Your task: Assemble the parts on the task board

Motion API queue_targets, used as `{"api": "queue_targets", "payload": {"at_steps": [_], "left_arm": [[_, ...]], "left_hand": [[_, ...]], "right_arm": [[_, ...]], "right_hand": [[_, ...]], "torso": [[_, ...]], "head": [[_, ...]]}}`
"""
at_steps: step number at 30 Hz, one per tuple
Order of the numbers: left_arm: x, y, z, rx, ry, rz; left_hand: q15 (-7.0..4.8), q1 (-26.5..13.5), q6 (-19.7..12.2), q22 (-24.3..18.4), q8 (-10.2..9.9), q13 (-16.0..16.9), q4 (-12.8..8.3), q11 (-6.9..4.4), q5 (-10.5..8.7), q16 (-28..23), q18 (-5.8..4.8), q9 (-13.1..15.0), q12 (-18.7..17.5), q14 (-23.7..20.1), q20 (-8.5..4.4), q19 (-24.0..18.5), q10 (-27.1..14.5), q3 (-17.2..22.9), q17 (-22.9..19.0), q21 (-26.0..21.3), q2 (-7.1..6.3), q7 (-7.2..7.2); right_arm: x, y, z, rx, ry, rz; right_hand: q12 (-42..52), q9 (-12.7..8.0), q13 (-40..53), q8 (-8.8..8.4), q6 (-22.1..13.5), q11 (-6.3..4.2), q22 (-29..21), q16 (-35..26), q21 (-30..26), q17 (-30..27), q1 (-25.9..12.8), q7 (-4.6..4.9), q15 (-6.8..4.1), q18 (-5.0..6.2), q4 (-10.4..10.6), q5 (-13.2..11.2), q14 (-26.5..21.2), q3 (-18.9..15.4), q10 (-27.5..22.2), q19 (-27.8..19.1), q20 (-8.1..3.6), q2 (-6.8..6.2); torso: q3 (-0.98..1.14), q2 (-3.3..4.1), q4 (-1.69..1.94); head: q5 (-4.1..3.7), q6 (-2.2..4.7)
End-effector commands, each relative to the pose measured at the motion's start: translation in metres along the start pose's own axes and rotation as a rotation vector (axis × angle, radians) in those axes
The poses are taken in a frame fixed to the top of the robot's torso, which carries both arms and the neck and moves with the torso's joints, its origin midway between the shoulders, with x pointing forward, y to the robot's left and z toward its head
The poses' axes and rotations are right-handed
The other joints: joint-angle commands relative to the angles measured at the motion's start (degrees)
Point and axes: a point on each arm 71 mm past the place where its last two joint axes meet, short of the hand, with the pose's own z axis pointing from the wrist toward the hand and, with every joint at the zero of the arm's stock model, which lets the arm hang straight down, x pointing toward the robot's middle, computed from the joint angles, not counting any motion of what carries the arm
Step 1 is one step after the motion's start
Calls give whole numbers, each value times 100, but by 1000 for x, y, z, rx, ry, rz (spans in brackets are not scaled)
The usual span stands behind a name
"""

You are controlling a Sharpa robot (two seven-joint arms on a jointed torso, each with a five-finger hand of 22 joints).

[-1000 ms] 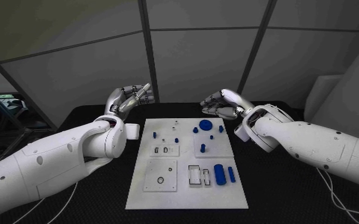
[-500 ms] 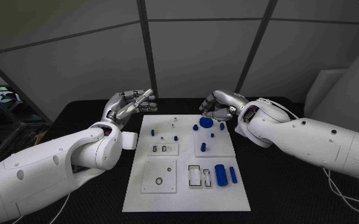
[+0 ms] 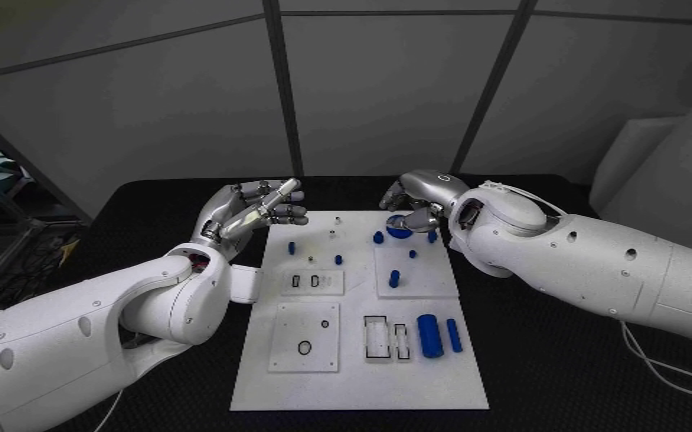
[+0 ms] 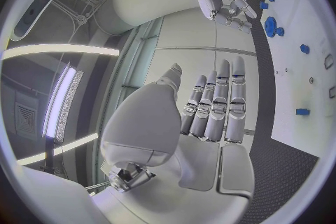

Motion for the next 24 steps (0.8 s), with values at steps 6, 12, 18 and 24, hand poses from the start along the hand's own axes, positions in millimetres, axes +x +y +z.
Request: {"api": "queue_targets", "payload": {"at_steps": [6,12,18,24], "left_arm": [[7,-3,0,8,37,-10],[7,-3,0,9,40,-12],[6,-3,0,8,42,-12],[6,-3,-1,6,44,-13]], "left_hand": [[-6,26,41,9,-22,-4,-8,6,-23,-40,-13,-5,-30,24,2,36,38,-41,7,19,5,9],[-6,23,42,10,-25,-4,-8,7,-23,-42,-13,-5,-35,26,2,39,37,-44,12,22,3,10],[-5,22,45,11,-28,-5,-10,10,-22,-46,-14,-5,-45,25,1,41,29,-47,18,25,3,14],[-3,24,49,12,-31,-7,-14,12,-21,-52,-16,-4,-55,24,0,42,20,-49,24,27,2,17]], "right_arm": [[4,5,3,-5,69,-86],[6,7,5,-10,94,-95],[9,5,9,-2,110,-109],[10,7,13,-1,108,-126]], "right_hand": [[13,6,25,-2,-84,-15,638,566,514,677,12,-28,30,-178,89,-51,262,-100,-58,182,22,-63],[12,8,31,1,-89,-19,814,702,651,845,-3,-33,25,-203,122,-51,266,-153,-64,228,34,-81],[17,12,37,7,-80,-23,986,837,785,1017,30,-40,20,-226,135,-46,277,-169,-59,280,45,-63],[28,15,45,15,-56,-30,1159,947,922,1147,75,-38,12,-248,143,-42,283,-152,-14,334,55,-27]], "torso": [[-16,129,39],[-13,130,46],[-20,139,60],[-13,155,59]], "head": [[-38,-56],[-28,-105],[-13,-125],[2,-121]]}}
